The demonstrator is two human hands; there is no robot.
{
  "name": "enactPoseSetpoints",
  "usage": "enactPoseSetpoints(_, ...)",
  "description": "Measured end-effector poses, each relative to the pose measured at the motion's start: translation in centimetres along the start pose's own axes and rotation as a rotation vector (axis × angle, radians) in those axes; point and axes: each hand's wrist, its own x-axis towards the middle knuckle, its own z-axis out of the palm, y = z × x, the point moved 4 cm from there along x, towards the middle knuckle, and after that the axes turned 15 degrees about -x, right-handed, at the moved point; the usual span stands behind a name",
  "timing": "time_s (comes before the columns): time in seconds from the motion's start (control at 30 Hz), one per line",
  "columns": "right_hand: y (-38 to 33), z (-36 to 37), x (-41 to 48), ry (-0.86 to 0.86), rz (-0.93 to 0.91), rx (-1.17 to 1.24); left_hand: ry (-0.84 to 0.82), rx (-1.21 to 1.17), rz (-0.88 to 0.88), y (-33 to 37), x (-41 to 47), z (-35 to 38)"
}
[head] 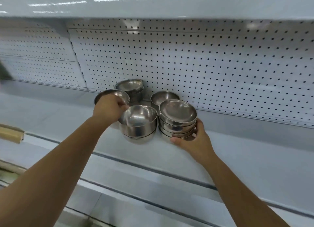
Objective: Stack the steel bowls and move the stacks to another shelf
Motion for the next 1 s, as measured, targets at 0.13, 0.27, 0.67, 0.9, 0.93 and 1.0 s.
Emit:
enactPoseSetpoints(0.13, -0.4, 0.0, -0.5, 0.041, 0.009, -0.029, 0.068, 0.037, 0.065, 0.1, 0.2, -0.6)
enactPoseSetpoints(0.27, -0.7, 0.2, -1.0, 0.100, -0.002, -0.050, 0.094, -0.019, 0.111, -0.4, 0.7, -1.1)
enactPoseSetpoints(0.67, -1.4, 0.5, -1.5, 0.144, -0.016, -0.104, 0.225, -0.411, 0.427, 3.4, -2.2, -3.1)
enactPoseSetpoints(0.9, -1.1, 0.6, -1.4, 0.152, -0.022, -0.158, -0.052, -0.580, 0.641, 8.2, -3.8, -1.2)
enactPoseSetpoints(0.93, -1.2, 0.6, -1.4, 0.153, -0.023, -0.160, -0.101, -0.585, 0.661, 8.8, -3.9, -0.7)
enactPoseSetpoints(1.0, -1.2, 0.6, -1.3, 0.153, -0.022, -0.163, -0.188, -0.583, 0.682, 9.7, -4.0, 0.3)
